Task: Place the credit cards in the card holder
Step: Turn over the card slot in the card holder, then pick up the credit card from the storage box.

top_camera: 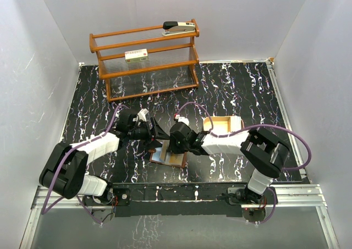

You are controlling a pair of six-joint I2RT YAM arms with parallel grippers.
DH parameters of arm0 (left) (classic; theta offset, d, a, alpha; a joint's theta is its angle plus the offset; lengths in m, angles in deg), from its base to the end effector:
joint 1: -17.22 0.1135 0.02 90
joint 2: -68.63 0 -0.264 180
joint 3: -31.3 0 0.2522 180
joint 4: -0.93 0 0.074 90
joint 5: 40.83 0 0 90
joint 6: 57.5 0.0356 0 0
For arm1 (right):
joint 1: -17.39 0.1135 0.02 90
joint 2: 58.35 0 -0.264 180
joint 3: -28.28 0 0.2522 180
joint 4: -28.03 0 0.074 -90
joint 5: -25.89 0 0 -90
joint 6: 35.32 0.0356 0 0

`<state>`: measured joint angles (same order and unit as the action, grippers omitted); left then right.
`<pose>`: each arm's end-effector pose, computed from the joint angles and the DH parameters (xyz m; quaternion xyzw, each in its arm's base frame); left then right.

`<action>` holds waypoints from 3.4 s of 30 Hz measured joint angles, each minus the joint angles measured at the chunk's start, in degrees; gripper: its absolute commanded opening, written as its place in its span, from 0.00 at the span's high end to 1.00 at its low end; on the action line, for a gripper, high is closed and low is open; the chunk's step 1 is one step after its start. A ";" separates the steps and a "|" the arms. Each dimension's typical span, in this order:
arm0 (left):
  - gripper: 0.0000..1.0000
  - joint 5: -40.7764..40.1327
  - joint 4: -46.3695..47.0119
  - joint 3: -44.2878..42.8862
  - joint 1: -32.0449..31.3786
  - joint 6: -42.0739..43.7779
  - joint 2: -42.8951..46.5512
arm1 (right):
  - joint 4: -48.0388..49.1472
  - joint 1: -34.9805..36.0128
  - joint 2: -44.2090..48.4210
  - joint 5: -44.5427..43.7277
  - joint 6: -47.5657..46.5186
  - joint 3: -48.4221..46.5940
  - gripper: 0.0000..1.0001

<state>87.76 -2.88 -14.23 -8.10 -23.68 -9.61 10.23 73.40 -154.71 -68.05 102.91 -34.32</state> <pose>0.2257 -0.1314 0.1751 -0.0809 0.8521 -0.5008 0.1291 0.1848 0.2698 0.1499 -0.0527 0.9423 0.2397 0.2276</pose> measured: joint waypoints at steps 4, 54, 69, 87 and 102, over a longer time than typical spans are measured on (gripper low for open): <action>0.32 -0.24 0.17 0.00 -0.52 0.04 0.00 | 1.07 -0.17 0.50 -0.04 -0.04 0.96 0.78; 0.33 -6.86 -2.82 -1.68 -10.51 -2.08 0.98 | -18.93 -0.96 25.92 -19.34 -1.55 5.01 0.72; 0.35 -22.82 -23.56 -10.29 -10.54 9.77 4.48 | -28.50 -23.87 23.87 -24.70 -14.99 -3.96 0.54; 0.36 -27.17 -28.17 -7.96 -10.54 15.43 1.51 | -34.45 -32.39 8.33 -30.95 -23.15 -10.43 0.47; 0.37 -22.03 -22.67 -3.28 -10.54 11.58 1.60 | -35.04 -34.49 5.11 -32.04 -26.03 -11.17 0.56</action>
<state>65.72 -25.54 -17.50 -18.64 -12.10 -8.01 -24.81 38.91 -149.59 -100.09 76.88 -45.49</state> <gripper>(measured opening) 0.638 0.492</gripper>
